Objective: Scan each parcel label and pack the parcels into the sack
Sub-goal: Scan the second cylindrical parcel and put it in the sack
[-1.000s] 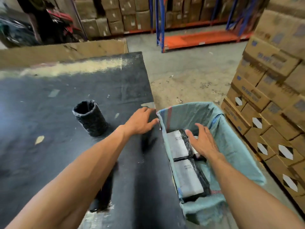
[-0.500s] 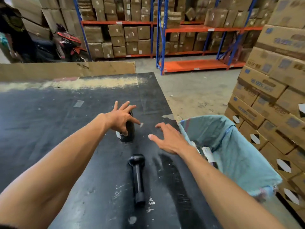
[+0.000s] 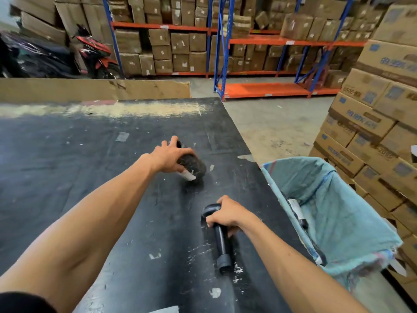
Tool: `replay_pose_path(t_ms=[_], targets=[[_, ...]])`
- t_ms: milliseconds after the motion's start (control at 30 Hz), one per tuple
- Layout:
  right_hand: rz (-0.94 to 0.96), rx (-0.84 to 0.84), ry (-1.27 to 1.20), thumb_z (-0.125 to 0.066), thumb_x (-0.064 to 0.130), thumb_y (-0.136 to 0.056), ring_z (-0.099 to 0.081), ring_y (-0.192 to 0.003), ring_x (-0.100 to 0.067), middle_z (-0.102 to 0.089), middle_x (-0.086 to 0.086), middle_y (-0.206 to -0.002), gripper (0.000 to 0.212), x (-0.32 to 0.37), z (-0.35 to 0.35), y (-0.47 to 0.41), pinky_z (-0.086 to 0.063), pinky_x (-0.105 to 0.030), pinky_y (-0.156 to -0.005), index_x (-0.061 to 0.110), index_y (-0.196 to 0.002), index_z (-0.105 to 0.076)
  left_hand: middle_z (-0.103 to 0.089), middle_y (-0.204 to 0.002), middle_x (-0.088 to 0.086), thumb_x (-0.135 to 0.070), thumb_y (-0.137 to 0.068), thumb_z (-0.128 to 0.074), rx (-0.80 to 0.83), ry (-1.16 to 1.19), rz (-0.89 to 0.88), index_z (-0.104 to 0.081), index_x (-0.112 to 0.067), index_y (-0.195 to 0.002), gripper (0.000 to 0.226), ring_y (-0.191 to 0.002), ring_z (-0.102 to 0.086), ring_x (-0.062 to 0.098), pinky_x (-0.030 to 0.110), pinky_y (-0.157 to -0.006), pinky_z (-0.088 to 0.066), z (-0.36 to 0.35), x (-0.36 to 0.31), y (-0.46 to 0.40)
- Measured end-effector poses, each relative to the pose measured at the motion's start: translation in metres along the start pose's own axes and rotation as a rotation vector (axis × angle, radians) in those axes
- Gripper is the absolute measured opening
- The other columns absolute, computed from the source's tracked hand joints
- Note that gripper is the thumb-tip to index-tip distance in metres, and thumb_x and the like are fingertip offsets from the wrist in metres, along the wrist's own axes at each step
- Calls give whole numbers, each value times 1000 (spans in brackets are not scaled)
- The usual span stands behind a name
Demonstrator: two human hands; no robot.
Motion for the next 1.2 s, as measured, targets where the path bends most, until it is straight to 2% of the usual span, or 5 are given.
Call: replay_pose_path(t_ms=[167, 367, 500, 667, 1200], targets=[[118, -65, -233, -82, 17, -73, -68, -82, -19, -70, -6, -109, 68, 19, 26, -1, -56, -29, -60, 24, -134, -52, -31, -134, 18, -44, -88, -77, -129, 583, 124, -52, -37, -141, 59, -133, -38, 42, 42, -115, -40, -6, 56, 23], [321, -189, -601, -80, 10, -70, -78, -102, -20, -81, -4, -109, 51, 53, 60, 8, -64, -38, -85, 19, -118, -65, 6, -164, 9, -33, -94, -74, -240, 1008, 150, -66, -45, -123, 32, -95, -68, 31, 30, -58, -59, -9, 74, 57], [401, -196, -712, -76, 15, -62, -74, -82, -23, -83, -4, -102, 52, 71, 67, 19, -62, -44, -79, 19, -113, -66, -19, -162, -1, -33, -94, -74, -344, 1159, 174, -75, -44, -110, 19, -155, -8, 21, 46, -60, -64, -5, 73, 66], [464, -206, -839, -71, 13, -85, -72, -61, -23, -78, -1, -81, 40, 79, 70, 26, -65, -42, -61, 29, -119, -57, -38, -147, 12, -31, -72, -94, -294, 1268, 144, -75, -43, -116, 50, -105, -59, 31, 39, -60, -61, -8, 59, 69], [600, -393, -458, -72, 71, -75, -70, -101, -22, -70, 6, -119, 58, 70, 73, 61, -61, -43, -82, 58, -126, -48, -55, -131, 8, -3, -70, -91, -5, 1549, 181, -73, -42, -122, 67, -108, -62, 36, 56, -74, -63, -38, 30, 82]])
Point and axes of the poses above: each hand's wrist, its own y-axis away from the middle knuckle, its own z-axis out of the back of the hand, x = y × z, the point moved 9 cm from there along -y, towards the middle knuckle
